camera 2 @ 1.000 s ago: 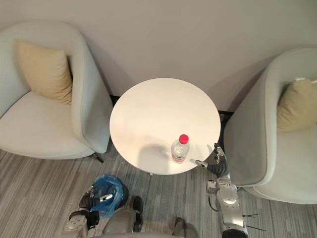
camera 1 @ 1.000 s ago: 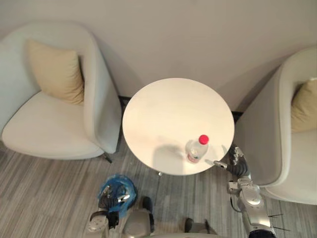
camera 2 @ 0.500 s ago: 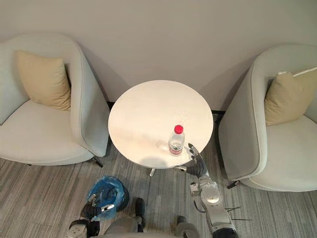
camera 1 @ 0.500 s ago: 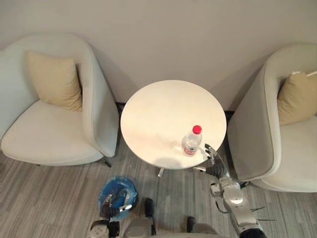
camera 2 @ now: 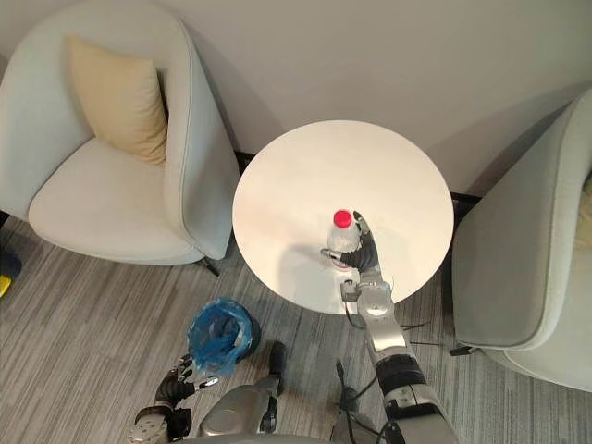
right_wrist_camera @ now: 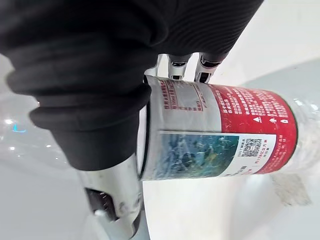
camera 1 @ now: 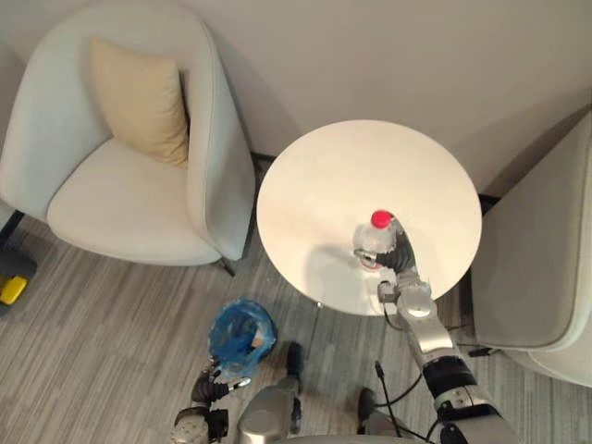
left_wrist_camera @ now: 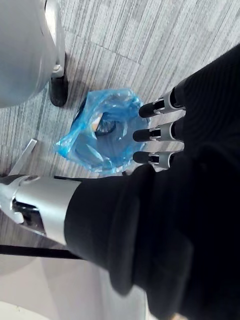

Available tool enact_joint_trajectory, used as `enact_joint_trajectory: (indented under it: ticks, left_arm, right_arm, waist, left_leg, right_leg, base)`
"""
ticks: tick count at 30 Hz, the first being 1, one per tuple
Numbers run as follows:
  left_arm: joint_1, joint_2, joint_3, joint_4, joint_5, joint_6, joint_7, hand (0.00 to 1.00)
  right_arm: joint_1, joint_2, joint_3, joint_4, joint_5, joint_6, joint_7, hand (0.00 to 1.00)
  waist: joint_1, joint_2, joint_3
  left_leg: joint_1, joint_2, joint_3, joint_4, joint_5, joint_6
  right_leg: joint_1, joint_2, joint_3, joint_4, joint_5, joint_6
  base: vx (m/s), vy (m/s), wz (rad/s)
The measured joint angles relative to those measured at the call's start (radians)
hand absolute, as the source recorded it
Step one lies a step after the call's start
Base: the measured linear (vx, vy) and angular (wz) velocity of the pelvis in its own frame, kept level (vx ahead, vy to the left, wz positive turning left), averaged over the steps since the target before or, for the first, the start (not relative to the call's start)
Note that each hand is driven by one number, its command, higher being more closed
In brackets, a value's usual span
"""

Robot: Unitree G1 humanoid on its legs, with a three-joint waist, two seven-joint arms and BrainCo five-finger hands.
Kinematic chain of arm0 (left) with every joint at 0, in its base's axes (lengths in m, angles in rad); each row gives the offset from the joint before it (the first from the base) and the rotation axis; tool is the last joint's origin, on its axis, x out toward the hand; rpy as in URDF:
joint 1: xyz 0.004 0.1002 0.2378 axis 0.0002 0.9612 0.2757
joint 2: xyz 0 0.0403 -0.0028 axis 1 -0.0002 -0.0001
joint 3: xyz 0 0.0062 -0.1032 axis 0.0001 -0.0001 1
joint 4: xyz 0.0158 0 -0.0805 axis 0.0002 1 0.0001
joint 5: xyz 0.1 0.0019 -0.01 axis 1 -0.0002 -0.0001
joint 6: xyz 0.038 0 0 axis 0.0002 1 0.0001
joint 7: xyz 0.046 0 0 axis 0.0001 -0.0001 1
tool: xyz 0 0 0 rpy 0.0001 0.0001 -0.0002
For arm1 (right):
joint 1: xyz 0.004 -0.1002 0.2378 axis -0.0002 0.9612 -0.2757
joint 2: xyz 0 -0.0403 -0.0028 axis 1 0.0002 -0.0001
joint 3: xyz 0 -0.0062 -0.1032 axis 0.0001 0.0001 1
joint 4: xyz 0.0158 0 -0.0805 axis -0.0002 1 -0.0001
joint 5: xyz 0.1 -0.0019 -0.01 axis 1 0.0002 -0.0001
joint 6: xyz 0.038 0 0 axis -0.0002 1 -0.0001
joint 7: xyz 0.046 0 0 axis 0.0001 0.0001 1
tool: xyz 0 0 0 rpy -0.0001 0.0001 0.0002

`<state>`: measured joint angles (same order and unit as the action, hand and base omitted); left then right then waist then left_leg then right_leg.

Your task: Gather rubbish on tea table into small bin, then transfer packed bag to large trash can.

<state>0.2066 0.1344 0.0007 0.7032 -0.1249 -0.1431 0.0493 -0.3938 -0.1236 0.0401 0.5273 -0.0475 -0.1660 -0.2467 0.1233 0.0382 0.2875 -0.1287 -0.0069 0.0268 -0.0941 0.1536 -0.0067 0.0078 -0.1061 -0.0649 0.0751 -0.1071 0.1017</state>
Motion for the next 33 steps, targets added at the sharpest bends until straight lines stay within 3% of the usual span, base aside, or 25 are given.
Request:
enact_joint_trajectory:
  ticks: [4, 10, 15, 17, 19, 20, 24, 27, 28, 29, 30, 31, 33]
  left_arm:
    - [-0.033, -0.013, -0.020, -0.007, -0.021, -0.007, -0.001, 0.00]
    - [-0.032, -0.012, -0.019, -0.010, -0.023, -0.021, 0.009, 0.00]
    - [-0.030, -0.014, -0.018, -0.031, -0.038, -0.020, 0.018, 0.00]
    - [-0.031, -0.014, -0.019, -0.036, -0.038, -0.020, 0.017, 0.00]
    - [-0.030, -0.014, -0.020, -0.048, -0.037, -0.020, 0.017, 0.00]
    - [-0.030, -0.013, -0.022, -0.049, -0.036, -0.020, 0.016, 0.00]
    - [-0.028, -0.014, -0.030, -0.046, -0.021, -0.020, 0.017, 0.00]
    - [-0.029, -0.036, -0.062, -0.048, -0.020, -0.019, 0.017, 0.00]
    - [-0.028, -0.050, -0.089, -0.048, -0.020, -0.017, 0.017, 0.00]
    - [-0.033, -0.057, -0.098, -0.047, -0.019, -0.017, 0.016, 0.00]
    - [-0.063, -0.076, -0.103, -0.044, -0.019, -0.017, 0.015, 0.00]
    - [-0.096, -0.083, -0.110, -0.040, -0.017, -0.018, 0.014, 0.00]
    - [-0.109, -0.086, -0.117, -0.034, -0.006, -0.018, 0.015, 0.00]
  right_arm:
    - [-0.127, -0.050, 0.010, 0.059, 0.010, 0.014, 0.006, 1.00]
    - [-0.138, -0.052, 0.021, 0.057, 0.042, 0.019, 0.006, 1.00]
    - [-0.035, -0.063, 0.042, -0.137, 0.041, 0.016, 0.008, 1.00]
    - [0.031, -0.064, 0.039, -0.224, 0.037, 0.013, 0.011, 1.00]
    - [0.123, -0.070, 0.033, -0.302, 0.036, 0.010, 0.014, 1.00]
    - [0.147, -0.070, 0.034, -0.319, 0.034, 0.010, 0.015, 1.00]
    - [0.182, -0.053, 0.049, -0.359, 0.006, -0.017, 0.032, 1.00]
    - [0.170, -0.045, 0.057, -0.356, 0.001, -0.024, 0.036, 1.00]
    - [0.170, -0.046, 0.055, -0.356, 0.001, -0.024, 0.035, 1.00]
    - [0.169, -0.046, 0.055, -0.355, 0.001, -0.024, 0.033, 1.00]
    - [0.158, -0.040, 0.051, -0.353, 0.001, -0.025, 0.033, 1.00]
    - [0.131, -0.038, 0.048, -0.341, 0.001, -0.025, 0.032, 1.00]
    - [0.126, -0.039, 0.046, -0.336, 0.001, -0.024, 0.030, 1.00]
  waist:
    - [0.003, 0.025, 0.047]
    - [0.008, 0.028, 0.061]
    - [0.000, 0.028, 0.061]
    - [-0.012, 0.030, 0.060]
    - [-0.057, 0.032, 0.059]
    - [-0.063, 0.032, 0.059]
    - [-0.047, 0.026, 0.042]
    - [-0.039, 0.068, 0.014]
    - [-0.025, 0.089, -0.002]
    - [-0.028, 0.089, -0.007]
    - [-0.041, 0.063, -0.026]
    - [-0.054, 0.042, -0.027]
    - [-0.072, 0.060, -0.048]
  left_leg:
    - [-0.048, 0.005, -0.009, 0.040, -0.008, 0.010]
    - [-0.054, 0.006, -0.014, 0.041, -0.010, 0.010]
    - [-0.046, 0.006, -0.029, 0.040, -0.014, 0.008]
    - [-0.041, -0.002, -0.055, 0.044, -0.018, 0.004]
    - [-0.041, -0.021, -0.134, 0.069, -0.022, 0.009]
    - [-0.038, -0.026, -0.155, 0.075, -0.022, 0.009]
    - [-0.057, -0.071, -0.258, 0.079, 0.017, -0.009]
    - [-0.095, -0.068, -0.329, 0.075, 0.057, -0.027]
    - [-0.101, -0.058, -0.312, 0.072, 0.015, 0.040]
    - [-0.108, -0.052, -0.251, 0.073, -0.037, 0.118]
    - [-0.128, -0.043, -0.058, 0.086, -0.172, 0.244]
    - [-0.163, -0.004, 0.126, 0.243, -0.172, 0.235]
    - [-0.131, 0.095, 0.290, 0.354, -0.157, 0.206]
  right_leg:
    - [-0.040, -0.002, -0.008, 0.037, 0.000, 0.000]
    - [-0.051, -0.002, -0.010, 0.052, 0.002, -0.002]
    - [-0.043, 0.000, -0.015, 0.058, 0.001, -0.004]
    - [-0.036, -0.002, -0.028, 0.078, -0.013, -0.023]
    - [-0.036, 0.000, 0.007, 0.171, -0.054, -0.043]
    - [-0.037, 0.003, 0.028, 0.197, -0.065, -0.050]
    - [0.004, -0.010, 0.010, 0.180, -0.148, -0.027]
    - [0.014, 0.013, -0.088, 0.174, -0.160, -0.024]
    - [0.020, 0.028, -0.127, 0.186, -0.154, -0.037]
    - [0.025, 0.025, -0.147, 0.179, -0.145, -0.050]
    - [0.030, -0.018, -0.190, 0.133, -0.112, -0.068]
    - [0.051, -0.045, -0.237, 0.106, -0.112, -0.062]
    - [0.077, -0.025, -0.309, 0.101, -0.112, -0.062]
  base:
    - [0.01, -0.010, 0.09]
    - [0.00, 0.003, 0.02]
    - [0.00, -0.004, 0.02]
    - [-0.01, -0.021, 0.34]
    - [0.00, -0.026, 0.92]
    - [0.00, -0.032, 1.11]
    - [-0.02, -0.123, 0.88]
    - [-0.08, -0.160, 0.92]
    - [-0.12, -0.166, 0.78]
    - [-0.12, -0.144, 1.13]
    - [-0.07, -0.082, 1.43]
    - [-0.06, -0.085, 1.36]
    - [-0.03, -0.057, 0.98]
